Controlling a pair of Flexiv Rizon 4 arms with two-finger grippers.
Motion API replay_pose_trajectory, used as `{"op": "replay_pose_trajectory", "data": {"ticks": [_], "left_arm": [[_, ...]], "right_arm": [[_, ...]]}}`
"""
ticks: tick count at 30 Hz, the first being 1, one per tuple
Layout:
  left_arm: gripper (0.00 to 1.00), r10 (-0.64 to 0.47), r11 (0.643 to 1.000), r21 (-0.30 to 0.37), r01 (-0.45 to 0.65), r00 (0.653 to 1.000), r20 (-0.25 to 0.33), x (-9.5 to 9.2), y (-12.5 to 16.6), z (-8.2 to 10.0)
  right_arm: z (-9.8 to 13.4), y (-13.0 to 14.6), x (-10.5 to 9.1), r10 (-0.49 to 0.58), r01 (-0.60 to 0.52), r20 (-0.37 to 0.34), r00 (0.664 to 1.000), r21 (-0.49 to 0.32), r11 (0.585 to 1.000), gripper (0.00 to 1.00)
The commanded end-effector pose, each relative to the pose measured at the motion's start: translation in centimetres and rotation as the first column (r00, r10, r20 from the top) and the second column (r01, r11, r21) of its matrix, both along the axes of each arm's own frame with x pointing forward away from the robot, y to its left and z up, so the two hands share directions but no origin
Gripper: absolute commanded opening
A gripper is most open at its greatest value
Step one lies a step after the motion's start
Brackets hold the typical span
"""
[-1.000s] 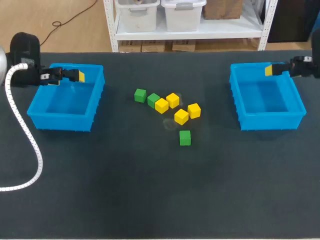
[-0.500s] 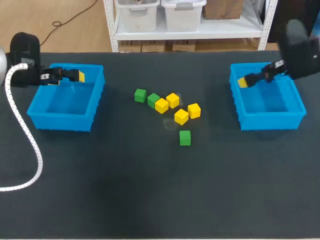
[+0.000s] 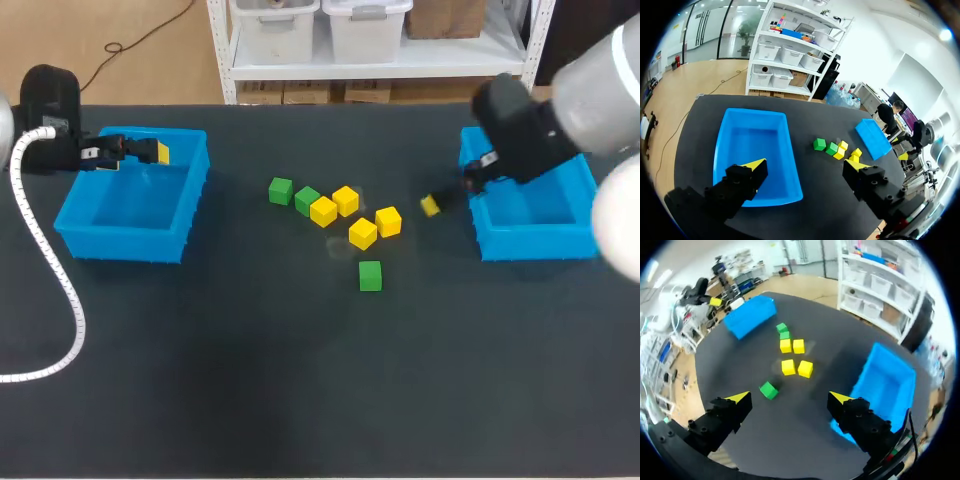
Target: Put the green cubes in the right bin and the yellow cubes in the left bin.
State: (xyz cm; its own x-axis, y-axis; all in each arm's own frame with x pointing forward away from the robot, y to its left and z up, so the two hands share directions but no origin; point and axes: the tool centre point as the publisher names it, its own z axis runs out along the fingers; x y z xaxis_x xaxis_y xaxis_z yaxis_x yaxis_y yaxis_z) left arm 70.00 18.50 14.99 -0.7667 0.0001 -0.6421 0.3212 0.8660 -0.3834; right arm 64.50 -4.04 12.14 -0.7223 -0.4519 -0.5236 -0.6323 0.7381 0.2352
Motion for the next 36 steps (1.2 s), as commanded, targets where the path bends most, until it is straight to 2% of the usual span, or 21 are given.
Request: {"op": "replay_pose_trajectory", "data": {"ticks": [1,3,4,9,11,15,16,18,24,31,36], "left_arm": [[1.0,0.0,1.0,0.0,0.0,1.0,0.0,0.0,0.0,0.0],[1.0,0.0,1.0,0.0,0.0,1.0,0.0,0.0,0.0,0.0],[1.0,0.0,1.0,0.0,0.0,1.0,0.0,0.0,0.0,0.0],[1.0,0.0,1.0,0.0,0.0,1.0,0.0,0.0,0.0,0.0],[1.0,0.0,1.0,0.0,0.0,1.0,0.0,0.0,0.0,0.0],[1.0,0.0,1.0,0.0,0.0,1.0,0.0,0.0,0.0,0.0],[1.0,0.0,1.0,0.0,0.0,1.0,0.0,0.0,0.0,0.0],[1.0,0.0,1.0,0.0,0.0,1.0,0.0,0.0,0.0,0.0],[1.0,0.0,1.0,0.0,0.0,1.0,0.0,0.0,0.0,0.0],[1.0,0.0,1.0,0.0,0.0,1.0,0.0,0.0,0.0,0.0],[1.0,0.0,1.0,0.0,0.0,1.0,0.0,0.0,0.0,0.0]], "right_arm": [[-2.0,2.3,-1.1,-0.102,0.102,0.004,0.995,-0.026,0.994,1.0],[-2.9,3.0,-1.7,-0.155,0.154,-0.04,0.987,-0.034,0.988,1.0],[-3.3,3.3,-2.0,-0.183,0.181,-0.038,0.982,-0.055,0.982,1.0],[-4.9,5.2,-3.1,-0.216,0.207,-0.049,0.975,-0.138,0.968,1.0],[-5.7,5.8,-3.1,-0.228,0.212,-0.077,0.971,-0.172,0.962,1.0],[-7.2,7.0,-2.7,-0.255,0.233,-0.051,0.966,-0.259,0.937,1.0],[-7.5,7.3,-2.6,-0.261,0.236,-0.067,0.963,-0.261,0.936,1.0],[-8.1,7.8,-2.6,-0.272,0.251,-0.028,0.962,-0.304,0.919,1.0],[-9.9,9.1,-2.7,-0.32,0.297,-0.002,0.947,-0.371,0.88,1.0],[-11.0,9.0,-1.9,-0.386,0.353,-0.001,0.922,-0.401,0.845,1.0],[-11.8,8.9,-1.7,-0.399,0.362,0.004,0.917,-0.428,0.828,1.0]]}}
